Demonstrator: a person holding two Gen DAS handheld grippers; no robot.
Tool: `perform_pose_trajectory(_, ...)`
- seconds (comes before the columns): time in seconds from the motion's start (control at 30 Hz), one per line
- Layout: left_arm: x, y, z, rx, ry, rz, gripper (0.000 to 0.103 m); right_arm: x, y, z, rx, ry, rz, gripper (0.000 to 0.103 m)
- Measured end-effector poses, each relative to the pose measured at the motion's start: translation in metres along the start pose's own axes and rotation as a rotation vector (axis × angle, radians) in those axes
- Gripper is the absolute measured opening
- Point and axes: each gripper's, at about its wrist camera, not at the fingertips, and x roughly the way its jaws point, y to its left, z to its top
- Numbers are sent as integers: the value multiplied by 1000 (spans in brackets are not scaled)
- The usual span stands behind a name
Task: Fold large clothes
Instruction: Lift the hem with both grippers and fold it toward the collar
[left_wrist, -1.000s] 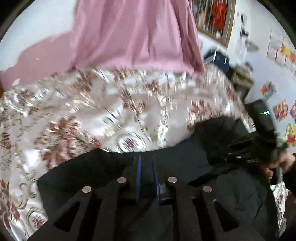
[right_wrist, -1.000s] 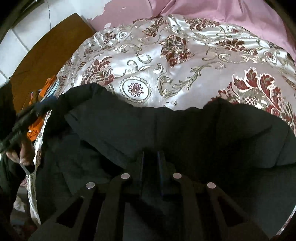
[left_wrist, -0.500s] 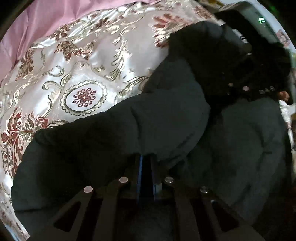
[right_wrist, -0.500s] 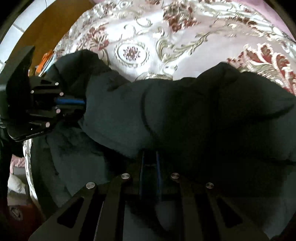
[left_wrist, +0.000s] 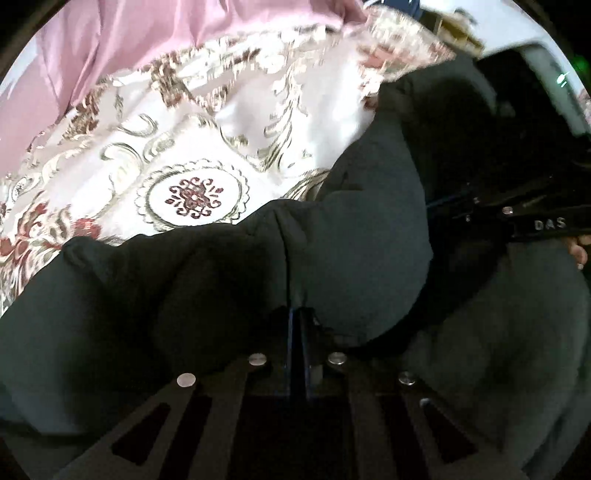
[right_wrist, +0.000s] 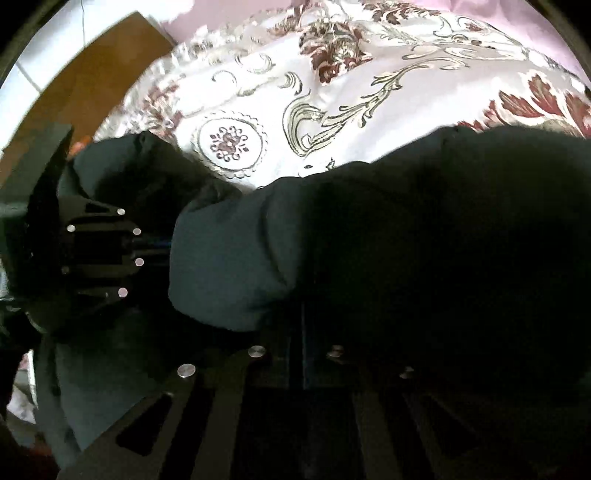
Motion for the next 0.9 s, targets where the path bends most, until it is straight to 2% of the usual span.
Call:
perform_pose_trajectory(0.07,-14,3,-1,-31,-60,-31,7,-13,3,-8,-8,-36,19,3)
perform_pose_trajectory(0.17,-40,-2,2,-52,-169,-99,7,-47,11,-13,-35,-149,-4,7)
perform_pose_trajectory(0.23,-45,-9,9,-56,-193,-134,7,-64,11,-8,-37,-211,-23,8)
perform_pose_trajectory(0.27,-40,-13,13,-55,-174,-138,7,-69,5,-5,-26,-214,-44,8)
perform_pose_trajectory(0.33,-23,-19,22,-33,-97,-115,7,-67,-9,-1,-12,-162,-71,8)
perform_pose_trajectory(0.47,3,-24,21,22,30,-104,6,-44,-10,-7,-74,-27,-108,8)
perform_pose_trajectory(0.57,25,-33,14,66,96,-36,5,-31,-10,-3,-56,-11,-118,8)
perform_pose_trajectory(0.63,30,-34,13,62,97,-25,5,-20,-10,0,-52,-6,-140,5)
perform_pose_trajectory(0.73,32,-26,14,-2,93,-52,4,-19,-8,-6,-61,-32,-167,3)
perform_pose_trajectory(0.9,-7,-29,3,-64,-4,-26,4,-52,1,-21,-79,-154,-150,8)
